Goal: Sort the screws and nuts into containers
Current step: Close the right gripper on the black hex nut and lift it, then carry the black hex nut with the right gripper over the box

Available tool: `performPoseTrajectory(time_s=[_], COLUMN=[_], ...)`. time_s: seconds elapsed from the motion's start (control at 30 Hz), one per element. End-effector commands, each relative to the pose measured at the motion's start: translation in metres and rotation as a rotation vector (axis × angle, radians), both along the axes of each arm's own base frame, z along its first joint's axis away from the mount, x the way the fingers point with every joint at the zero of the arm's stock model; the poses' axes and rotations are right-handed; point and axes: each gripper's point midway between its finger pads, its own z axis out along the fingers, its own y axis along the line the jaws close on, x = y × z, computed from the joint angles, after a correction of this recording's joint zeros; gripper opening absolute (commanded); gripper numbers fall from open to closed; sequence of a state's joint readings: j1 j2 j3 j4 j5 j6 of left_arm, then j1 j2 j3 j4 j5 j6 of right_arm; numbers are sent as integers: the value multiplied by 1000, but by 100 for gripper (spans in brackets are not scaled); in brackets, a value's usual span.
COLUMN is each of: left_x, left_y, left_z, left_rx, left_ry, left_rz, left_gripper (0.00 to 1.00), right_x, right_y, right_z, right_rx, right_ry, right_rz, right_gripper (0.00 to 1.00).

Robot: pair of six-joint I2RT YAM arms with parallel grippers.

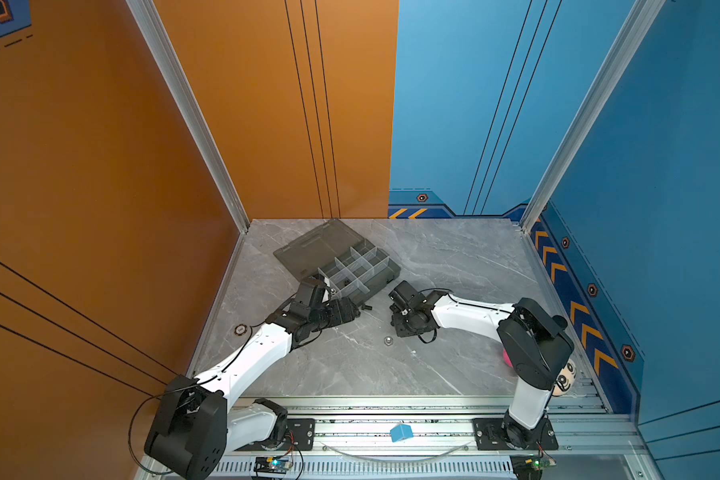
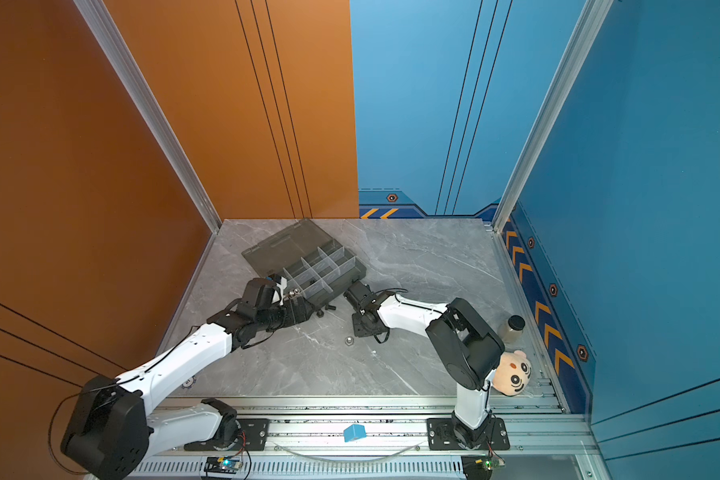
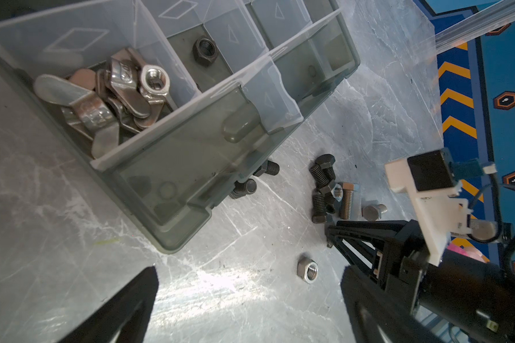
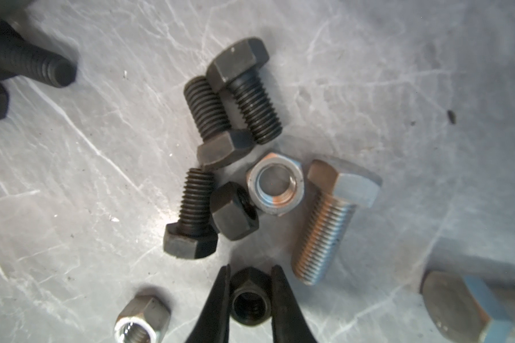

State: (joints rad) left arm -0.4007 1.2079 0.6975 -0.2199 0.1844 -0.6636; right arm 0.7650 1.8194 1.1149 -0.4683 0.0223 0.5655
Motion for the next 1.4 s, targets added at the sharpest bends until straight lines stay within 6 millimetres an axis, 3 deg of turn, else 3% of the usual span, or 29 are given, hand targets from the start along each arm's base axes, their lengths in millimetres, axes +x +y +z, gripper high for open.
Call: performPoseTrajectory(time_s=[0.0,0.37,0.6,1.1,1.13,1.37], left_x=[3,3,0,-3,-4,-5], left_y=[-2,3,10,22,23,27], left_z=[13,22,25,28,27,28], left_rx=[-21,-104,-131,-184,-184,-184], left_ry=[-38,-66,-68,-76,-75,-75], left_rz=[1,17,32,72,75,84], left_gripper=[98,98,98,98,98,98], right_x=[-10,38,71,135,140,158], right_y=[-7,39,73,161,167,190], right_z=[7,119,160,194,179,145], right_rx=[1,225,314,506,495,494], right_ry=[19,-215,-286,-442,-423,-391], right_rz=[23,180,251,391,394,387], right_gripper=[0,0,0,0,0,0])
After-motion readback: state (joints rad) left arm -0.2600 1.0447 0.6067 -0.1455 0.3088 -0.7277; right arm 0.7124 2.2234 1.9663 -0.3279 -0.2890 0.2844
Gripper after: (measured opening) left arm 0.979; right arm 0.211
